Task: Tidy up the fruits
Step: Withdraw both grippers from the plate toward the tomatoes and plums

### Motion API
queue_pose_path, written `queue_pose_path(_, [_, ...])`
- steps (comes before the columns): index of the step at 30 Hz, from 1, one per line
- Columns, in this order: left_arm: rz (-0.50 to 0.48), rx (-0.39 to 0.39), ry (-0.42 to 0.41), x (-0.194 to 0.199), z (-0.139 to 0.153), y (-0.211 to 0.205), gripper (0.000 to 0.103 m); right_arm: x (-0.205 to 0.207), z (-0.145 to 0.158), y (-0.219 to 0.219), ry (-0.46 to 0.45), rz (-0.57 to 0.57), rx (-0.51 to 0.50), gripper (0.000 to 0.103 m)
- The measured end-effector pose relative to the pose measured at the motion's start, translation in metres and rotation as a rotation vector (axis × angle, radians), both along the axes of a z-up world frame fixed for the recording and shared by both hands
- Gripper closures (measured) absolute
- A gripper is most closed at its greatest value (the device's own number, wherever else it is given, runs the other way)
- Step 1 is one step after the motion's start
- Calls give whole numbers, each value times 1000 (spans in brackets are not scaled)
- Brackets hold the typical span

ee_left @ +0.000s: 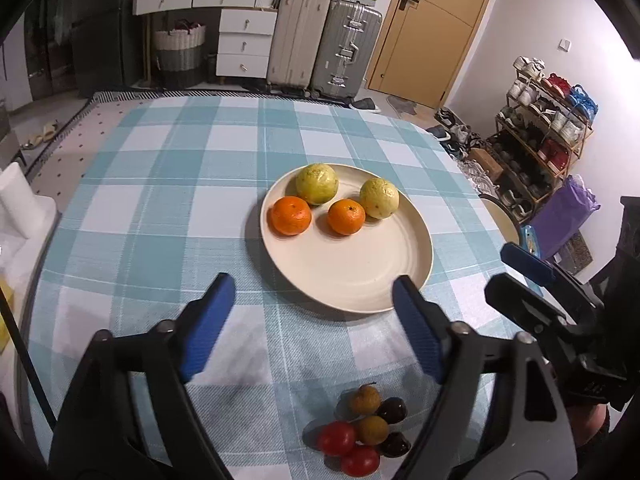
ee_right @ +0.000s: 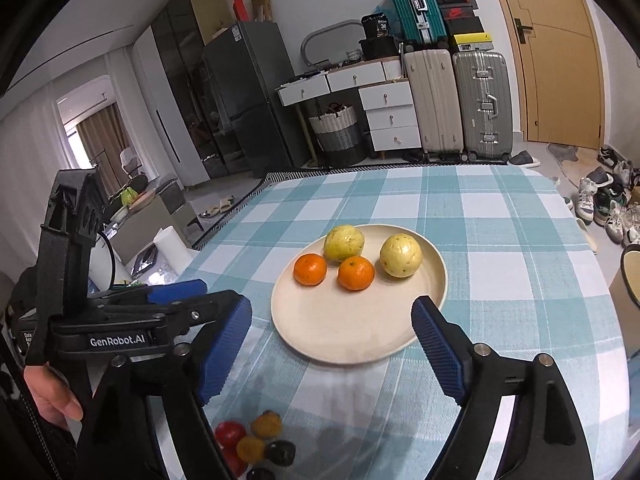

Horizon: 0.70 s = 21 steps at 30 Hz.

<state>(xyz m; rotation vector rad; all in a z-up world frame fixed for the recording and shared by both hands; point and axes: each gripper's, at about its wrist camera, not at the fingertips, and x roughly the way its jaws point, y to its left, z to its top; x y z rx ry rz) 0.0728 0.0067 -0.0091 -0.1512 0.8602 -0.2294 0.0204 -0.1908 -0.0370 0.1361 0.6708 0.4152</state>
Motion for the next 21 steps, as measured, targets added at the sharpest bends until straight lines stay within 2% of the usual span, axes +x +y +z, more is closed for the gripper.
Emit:
queue_pose_path(9, [-14,37,-46,-35,8,-3,16,-31,3,-8,-23,-26,-3,5])
queue_pose_path(14, [-10,52,-62,-50,8,-4,4,-47,5,-6,-35,-15,-4,3])
queue_pose_path(17, [4,76,-84,-60,8,-4,1,-55,5,-4,-42,-7,-9,2])
queue_pose_path(21, [4,81,-71,-72,1,-1,1,-66,4,-1,-49,-6,-17,1])
